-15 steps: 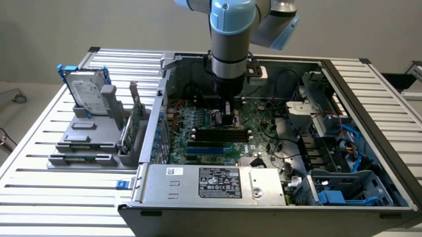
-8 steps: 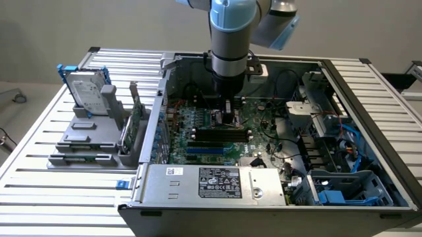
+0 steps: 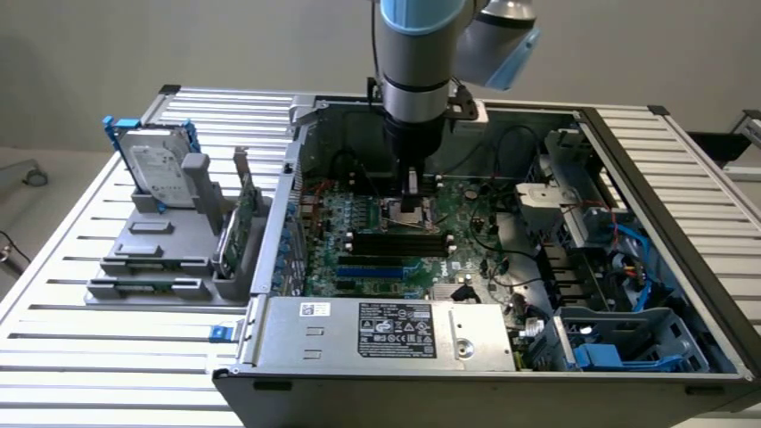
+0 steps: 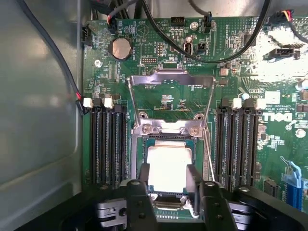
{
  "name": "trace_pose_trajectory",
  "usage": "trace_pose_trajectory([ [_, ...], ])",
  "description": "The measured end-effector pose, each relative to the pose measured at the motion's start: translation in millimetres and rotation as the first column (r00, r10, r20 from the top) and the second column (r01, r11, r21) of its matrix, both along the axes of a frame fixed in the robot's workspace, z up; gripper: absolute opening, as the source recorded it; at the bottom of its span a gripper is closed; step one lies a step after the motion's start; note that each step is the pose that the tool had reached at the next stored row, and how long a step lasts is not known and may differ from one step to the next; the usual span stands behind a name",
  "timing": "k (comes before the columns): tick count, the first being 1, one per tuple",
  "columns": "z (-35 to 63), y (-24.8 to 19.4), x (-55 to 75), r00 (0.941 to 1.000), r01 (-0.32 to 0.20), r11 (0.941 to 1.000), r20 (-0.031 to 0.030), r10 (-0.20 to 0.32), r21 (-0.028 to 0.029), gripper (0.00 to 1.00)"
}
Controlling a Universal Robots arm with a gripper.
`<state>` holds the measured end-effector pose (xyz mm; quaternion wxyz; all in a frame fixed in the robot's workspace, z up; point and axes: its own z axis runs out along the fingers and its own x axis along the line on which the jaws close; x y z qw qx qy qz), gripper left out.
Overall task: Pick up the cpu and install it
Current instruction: 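Close the cpu cover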
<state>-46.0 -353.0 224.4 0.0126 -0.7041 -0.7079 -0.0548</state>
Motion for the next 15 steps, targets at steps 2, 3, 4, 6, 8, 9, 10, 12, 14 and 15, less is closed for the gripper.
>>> trace_pose_trajectory([
  [2, 6.2, 0.0, 0.9, 1.0000, 0.001, 1.0000, 0.0000, -0.001, -0.0001, 0.35],
  [3, 8.9, 0.0, 1.8, 1.0000, 0.001, 1.0000, 0.0001, -0.001, 0.0001, 0.29],
  [4, 11.2, 0.0, 3.1, 1.0000, 0.001, 1.0000, 0.0000, -0.001, 0.0001, 0.24],
  [6, 13.6, -0.3, 6.9, 1.0000, 0.002, 1.0000, 0.0000, -0.002, 0.0000, 0.18],
  [8, 14.6, -0.5, 12.7, 1.0000, 0.002, 1.0000, 0.0001, -0.002, 0.0001, 0.12],
  [9, 15.0, -0.7, 15.9, 1.0000, 0.002, 1.0000, 0.0001, -0.002, 0.0002, 0.11],
  [10, 15.5, -1.0, 19.2, 1.0000, 0.002, 1.0000, 0.0000, -0.002, 0.0001, 0.11],
  [12, 17.2, -1.3, 26.5, 1.0000, 0.002, 1.0000, 0.0000, -0.002, -0.0001, 0.11],
  [14, 21.1, -1.5, 33.2, 1.0000, 0.002, 1.0000, 0.0000, -0.002, 0.0002, 0.11],
  [15, 24.2, -1.6, 36.3, 1.0000, 0.002, 1.0000, 0.0000, -0.002, 0.0001, 0.11],
])
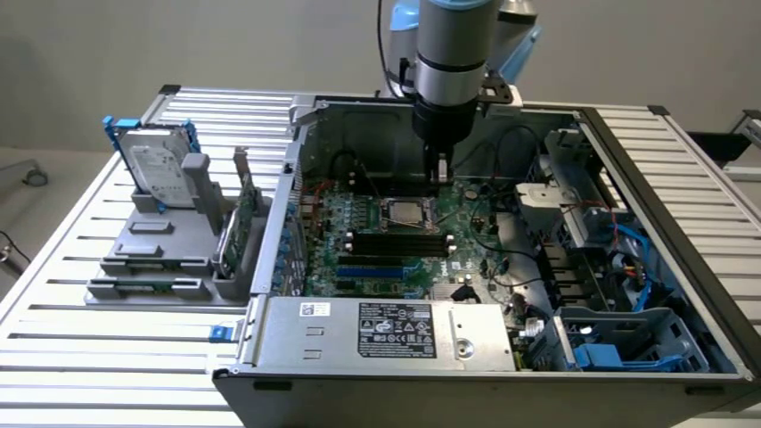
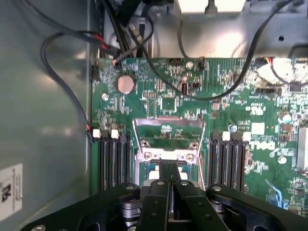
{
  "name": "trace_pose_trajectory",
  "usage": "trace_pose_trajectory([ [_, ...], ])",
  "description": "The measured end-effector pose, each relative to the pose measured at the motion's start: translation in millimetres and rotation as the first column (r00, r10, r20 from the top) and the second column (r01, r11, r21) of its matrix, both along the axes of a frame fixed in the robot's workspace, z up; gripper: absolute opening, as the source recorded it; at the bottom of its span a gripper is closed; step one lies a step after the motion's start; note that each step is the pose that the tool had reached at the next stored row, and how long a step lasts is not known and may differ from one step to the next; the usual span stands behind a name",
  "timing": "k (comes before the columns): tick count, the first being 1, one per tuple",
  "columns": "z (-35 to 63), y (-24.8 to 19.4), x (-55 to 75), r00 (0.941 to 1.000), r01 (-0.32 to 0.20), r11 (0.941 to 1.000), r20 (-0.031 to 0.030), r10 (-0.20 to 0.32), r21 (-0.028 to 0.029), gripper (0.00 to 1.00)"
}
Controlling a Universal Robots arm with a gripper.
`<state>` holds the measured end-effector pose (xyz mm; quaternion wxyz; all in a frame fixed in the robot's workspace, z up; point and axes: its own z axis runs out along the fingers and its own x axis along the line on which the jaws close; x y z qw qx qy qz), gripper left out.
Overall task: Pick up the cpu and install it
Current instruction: 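Close the cpu cover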
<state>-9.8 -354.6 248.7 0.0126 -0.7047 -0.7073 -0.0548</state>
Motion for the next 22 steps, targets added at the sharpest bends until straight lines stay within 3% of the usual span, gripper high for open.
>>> trace_pose_trajectory([
  [5, 13.9, -0.5, 16.5, 1.0000, 0.000, 1.0000, 0.0001, 0.000, 0.0003, 0.11],
  [11, 21.9, -1.4, 41.6, 1.0000, 0.000, 1.0000, 0.0001, 0.000, 0.0022, 0.11],
  [16, 22.5, -1.6, 60.1, 1.0000, 0.000, 1.0000, 0.0001, 0.000, 0.0044, 0.11],
  [22, 14.9, -1.6, 66.3, 1.0000, 0.000, 1.0000, 0.0005, 0.000, 0.0054, 0.11],
])
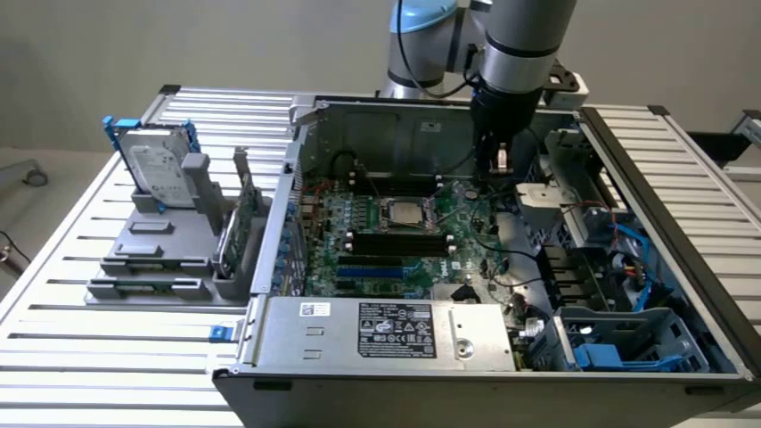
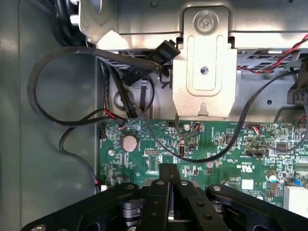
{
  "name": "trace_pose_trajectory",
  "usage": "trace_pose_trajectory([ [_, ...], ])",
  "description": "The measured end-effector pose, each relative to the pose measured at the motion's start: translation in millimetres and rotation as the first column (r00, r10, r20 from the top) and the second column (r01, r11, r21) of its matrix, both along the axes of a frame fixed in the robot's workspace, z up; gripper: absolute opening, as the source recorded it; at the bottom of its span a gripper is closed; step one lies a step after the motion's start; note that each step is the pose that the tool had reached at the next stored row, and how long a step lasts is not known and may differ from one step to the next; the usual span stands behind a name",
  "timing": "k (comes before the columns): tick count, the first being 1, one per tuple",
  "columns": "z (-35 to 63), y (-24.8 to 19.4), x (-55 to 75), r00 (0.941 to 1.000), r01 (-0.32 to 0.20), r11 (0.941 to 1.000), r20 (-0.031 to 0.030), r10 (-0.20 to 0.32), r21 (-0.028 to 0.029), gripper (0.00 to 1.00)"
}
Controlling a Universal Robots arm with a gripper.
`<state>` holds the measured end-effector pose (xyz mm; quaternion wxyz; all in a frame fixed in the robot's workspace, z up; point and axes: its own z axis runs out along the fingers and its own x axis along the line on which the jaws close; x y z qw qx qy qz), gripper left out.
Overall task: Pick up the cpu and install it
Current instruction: 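Close the cpu cover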
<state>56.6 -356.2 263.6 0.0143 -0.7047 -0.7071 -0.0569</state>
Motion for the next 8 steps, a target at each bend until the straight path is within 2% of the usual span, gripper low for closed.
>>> trace_pose_trajectory([
  [8, -14.6, 0.0, 3.0, 1.0000, 0.000, 1.0000, 0.0000, 0.000, 0.0000, 0.11],
])
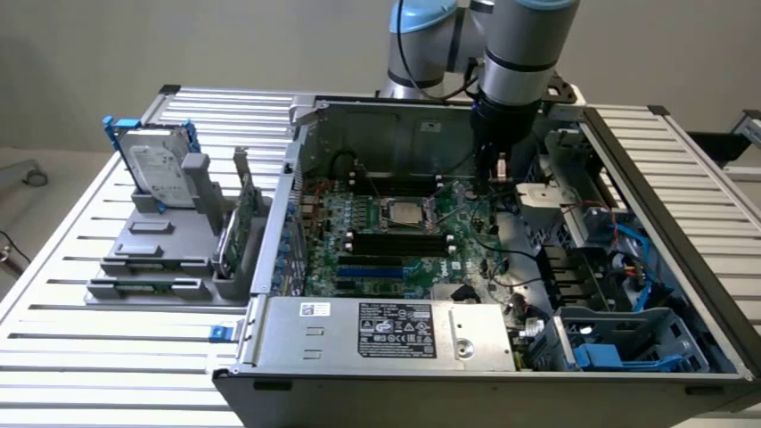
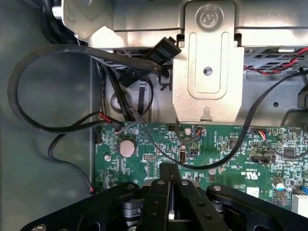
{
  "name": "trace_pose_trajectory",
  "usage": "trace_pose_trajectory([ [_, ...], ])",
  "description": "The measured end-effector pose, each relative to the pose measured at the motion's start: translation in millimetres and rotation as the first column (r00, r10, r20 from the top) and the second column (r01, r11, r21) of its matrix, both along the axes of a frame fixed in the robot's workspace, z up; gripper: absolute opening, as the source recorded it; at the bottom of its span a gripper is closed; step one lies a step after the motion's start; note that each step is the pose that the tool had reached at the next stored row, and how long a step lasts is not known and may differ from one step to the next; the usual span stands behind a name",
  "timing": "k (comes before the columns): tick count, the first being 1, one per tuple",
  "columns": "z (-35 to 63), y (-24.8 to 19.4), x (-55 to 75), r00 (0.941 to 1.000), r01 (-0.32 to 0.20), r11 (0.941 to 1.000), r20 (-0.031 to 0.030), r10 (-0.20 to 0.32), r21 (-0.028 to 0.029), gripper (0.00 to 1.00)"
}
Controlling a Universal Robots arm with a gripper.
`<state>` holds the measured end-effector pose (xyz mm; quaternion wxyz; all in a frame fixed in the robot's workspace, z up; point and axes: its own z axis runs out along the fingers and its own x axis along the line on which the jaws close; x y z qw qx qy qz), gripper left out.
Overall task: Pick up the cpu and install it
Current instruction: 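Close the cpu cover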
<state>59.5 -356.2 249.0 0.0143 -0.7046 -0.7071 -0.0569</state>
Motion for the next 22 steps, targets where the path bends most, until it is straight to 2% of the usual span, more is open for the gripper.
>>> trace_pose_trajectory([
  [3, -5.3, 0.0, 0.2, 1.0000, 0.000, 1.0000, -0.0004, 0.000, 0.0001, 0.11],
  [4, -6.2, 0.0, 0.3, 1.0000, 0.000, 1.0000, -0.0025, 0.000, 0.0002, 0.11],
  [5, -6.6, 0.0, 0.3, 1.0000, 0.000, 1.0000, -0.0082, 0.000, 0.0004, 0.11],
  [6, -6.7, -0.1, 0.3, 0.9999, 0.000, 1.0000, -0.0172, 0.000, 0.0005, 0.11],
  [7, -6.8, 0.0, 0.3, 0.9995, 0.000, 1.0000, -0.0306, 0.000, 0.0009, 0.11],
  [9, -6.8, 0.0, 0.3, 0.9980, 0.000, 1.0000, -0.0635, 0.000, 0.0021, 0.11],
  [10, -6.7, 0.0, 0.3, 0.9972, 0.000, 1.0000, -0.0752, 0.000, 0.0028, 0.11],
  [11, -6.2, 0.0, 0.3, 0.9967, 0.001, 1.0000, -0.0816, 0.000, 0.0031, 0.11],
  [13, -4.1, 0.0, 0.3, 0.9960, 0.001, 1.0000, -0.0897, -0.001, 0.0039, 0.11],
  [18, 3.0, 0.0, 0.3, 0.9945, 0.002, 1.0000, -0.1048, -0.001, 0.0061, 0.11],
  [20, 3.7, 0.0, 0.3, 0.9932, 0.003, 1.0000, -0.1165, -0.002, 0.0080, 0.11],
  [22, 4.0, 0.0, 0.3, 0.9913, 0.003, 1.0000, -0.1318, -0.002, 0.0094, 0.11],
])
